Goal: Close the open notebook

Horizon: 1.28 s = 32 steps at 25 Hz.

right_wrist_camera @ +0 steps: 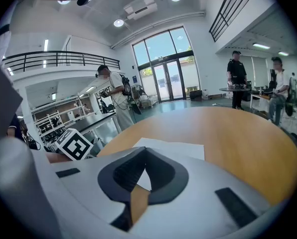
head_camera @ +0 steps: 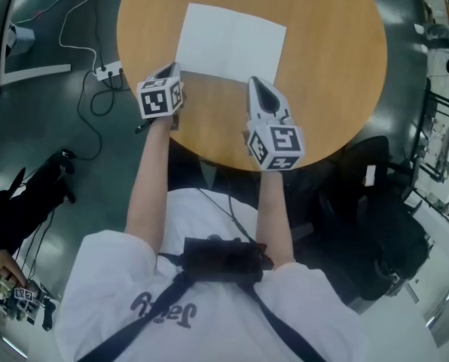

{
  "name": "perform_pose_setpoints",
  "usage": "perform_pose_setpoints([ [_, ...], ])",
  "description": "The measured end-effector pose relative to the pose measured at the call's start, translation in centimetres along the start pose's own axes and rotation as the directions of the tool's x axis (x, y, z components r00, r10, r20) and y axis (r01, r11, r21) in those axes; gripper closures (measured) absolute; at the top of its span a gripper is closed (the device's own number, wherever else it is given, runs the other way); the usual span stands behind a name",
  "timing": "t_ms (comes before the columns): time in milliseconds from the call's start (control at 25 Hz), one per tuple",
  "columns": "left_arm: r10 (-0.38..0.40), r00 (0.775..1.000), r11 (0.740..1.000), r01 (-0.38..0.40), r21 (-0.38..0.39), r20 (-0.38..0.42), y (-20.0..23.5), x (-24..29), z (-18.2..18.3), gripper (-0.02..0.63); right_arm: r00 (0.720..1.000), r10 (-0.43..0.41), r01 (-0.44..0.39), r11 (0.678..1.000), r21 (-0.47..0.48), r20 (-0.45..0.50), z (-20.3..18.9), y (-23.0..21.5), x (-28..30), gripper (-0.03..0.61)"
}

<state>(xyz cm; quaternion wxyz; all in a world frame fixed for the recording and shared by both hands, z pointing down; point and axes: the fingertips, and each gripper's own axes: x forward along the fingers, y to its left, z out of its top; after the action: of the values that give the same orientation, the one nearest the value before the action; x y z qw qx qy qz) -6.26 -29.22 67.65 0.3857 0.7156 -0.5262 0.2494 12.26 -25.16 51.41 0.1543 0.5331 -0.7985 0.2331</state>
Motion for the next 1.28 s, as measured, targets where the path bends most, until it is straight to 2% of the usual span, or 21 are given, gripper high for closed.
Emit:
perform_pose_setpoints([
  [160, -0.048, 0.997, 0.999, 0.048, -0.013, 0.053, -1.5, -1.7, 1.2, 0.603, 1.000, -0.002, 0.002, 1.000, 0.002, 0.009, 0.4, 0.0, 0.1, 0.561],
  [320, -0.108, 0.988, 0.994, 0.107, 0.016, 0.112, -4.3, -3.6, 3.3, 0.603, 1.000, -0.006, 0.006, 1.000, 0.001, 0.022, 1.0, -0.3, -0.1, 0.561],
  [600, -0.271, 0.950, 0.961, 0.258, 0.097, 0.156, -11.5, -5.3, 5.8, 0.603, 0.997, -0.048, 0.046, 0.999, 0.027, 0.063, 1.8, -2.2, -1.7, 0.561],
  [760, -0.335, 0.932, 0.937, 0.315, 0.149, 0.136, -15.2, -5.0, 5.8, 0.603, 0.993, -0.085, 0.081, 0.996, 0.046, 0.080, 2.3, -3.9, -2.8, 0.561],
  [1000, -0.400, 0.915, 0.901, 0.381, 0.206, 0.058, -20.9, -3.7, 3.3, 0.603, 0.984, -0.142, 0.131, 0.986, 0.099, 0.112, 2.0, -7.1, -6.3, 0.561],
  [1280, -0.417, 0.907, 0.881, 0.418, 0.220, -0.050, -24.0, -0.1, -0.5, 0.603, 0.972, -0.196, 0.180, 0.975, 0.130, 0.127, 1.4, -9.6, -8.7, 0.561],
])
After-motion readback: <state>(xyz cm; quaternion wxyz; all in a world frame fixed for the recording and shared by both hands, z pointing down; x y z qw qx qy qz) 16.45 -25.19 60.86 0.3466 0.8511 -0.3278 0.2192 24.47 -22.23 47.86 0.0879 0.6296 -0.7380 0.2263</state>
